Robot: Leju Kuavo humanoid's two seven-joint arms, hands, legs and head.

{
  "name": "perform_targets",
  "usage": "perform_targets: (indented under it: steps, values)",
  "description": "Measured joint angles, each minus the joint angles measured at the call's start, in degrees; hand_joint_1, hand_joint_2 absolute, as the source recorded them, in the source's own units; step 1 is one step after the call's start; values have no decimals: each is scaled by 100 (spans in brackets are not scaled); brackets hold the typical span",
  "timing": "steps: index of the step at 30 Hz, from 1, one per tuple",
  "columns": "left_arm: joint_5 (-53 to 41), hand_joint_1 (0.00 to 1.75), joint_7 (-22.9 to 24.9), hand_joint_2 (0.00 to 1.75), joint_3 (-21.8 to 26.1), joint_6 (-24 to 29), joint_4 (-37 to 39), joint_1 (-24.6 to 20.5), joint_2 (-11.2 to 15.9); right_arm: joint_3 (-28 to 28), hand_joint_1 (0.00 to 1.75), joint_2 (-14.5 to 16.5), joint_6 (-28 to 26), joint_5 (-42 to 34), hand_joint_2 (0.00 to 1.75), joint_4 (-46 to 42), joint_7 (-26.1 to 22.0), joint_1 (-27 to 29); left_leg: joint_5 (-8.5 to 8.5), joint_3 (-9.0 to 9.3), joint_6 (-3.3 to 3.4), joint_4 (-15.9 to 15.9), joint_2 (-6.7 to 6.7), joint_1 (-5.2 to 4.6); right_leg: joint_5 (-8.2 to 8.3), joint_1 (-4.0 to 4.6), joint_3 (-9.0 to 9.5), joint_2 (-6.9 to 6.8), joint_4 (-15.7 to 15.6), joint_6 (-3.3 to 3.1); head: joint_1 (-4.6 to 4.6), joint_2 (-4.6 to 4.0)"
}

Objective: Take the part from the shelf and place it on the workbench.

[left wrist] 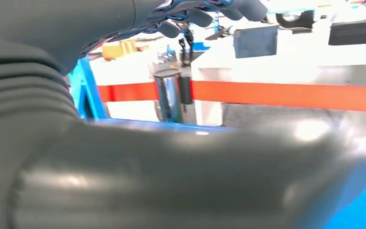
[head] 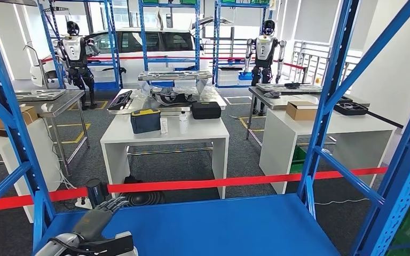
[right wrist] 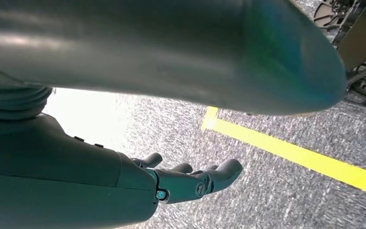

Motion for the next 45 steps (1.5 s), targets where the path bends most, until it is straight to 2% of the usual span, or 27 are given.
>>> perform_targets:
  steps: [6,13,20,34,40,45]
  values:
    - [443,0,-438,175,-96,-526,-81,4,-109,-152,0,9,0,73,0,0,44,-2,0,-13,-1,-2,1,2,-3,4,-19,0,6,6,0,0]
    - [645,0,-633,175,-174,-731,-187,32,-179,-233,0,25,0,105,0,0,43,-2,4,-26,-8,-3,4,3,-3,6,-40,2,15,6,0,0]
    - [1233,0,-989,175,-327,-1419,-523,162,-139,-337,0,32,0,184,0,0,47,-4,11,-36,-18,-3,1,6,-4,7,-50,-1,22,5,0,0]
    - [1404,0,-1010,175,-426,-1594,-786,207,-88,-366,0,32,0,203,0,0,51,-3,15,-42,-25,-3,2,6,-4,7,-60,0,27,5,0,0]
    - [2255,0,-1010,175,-636,-2159,-1232,404,94,-415,0,33,0,303,0,0,49,-3,15,-45,-25,-4,2,8,-4,8,-63,0,28,5,0,0]
    - [2473,0,-1007,175,-981,-2489,-1669,536,312,-501,0,33,0,368,0,0,63,-4,15,-48,-26,-4,1,8,-5,9,-67,0,28,4,0,0]
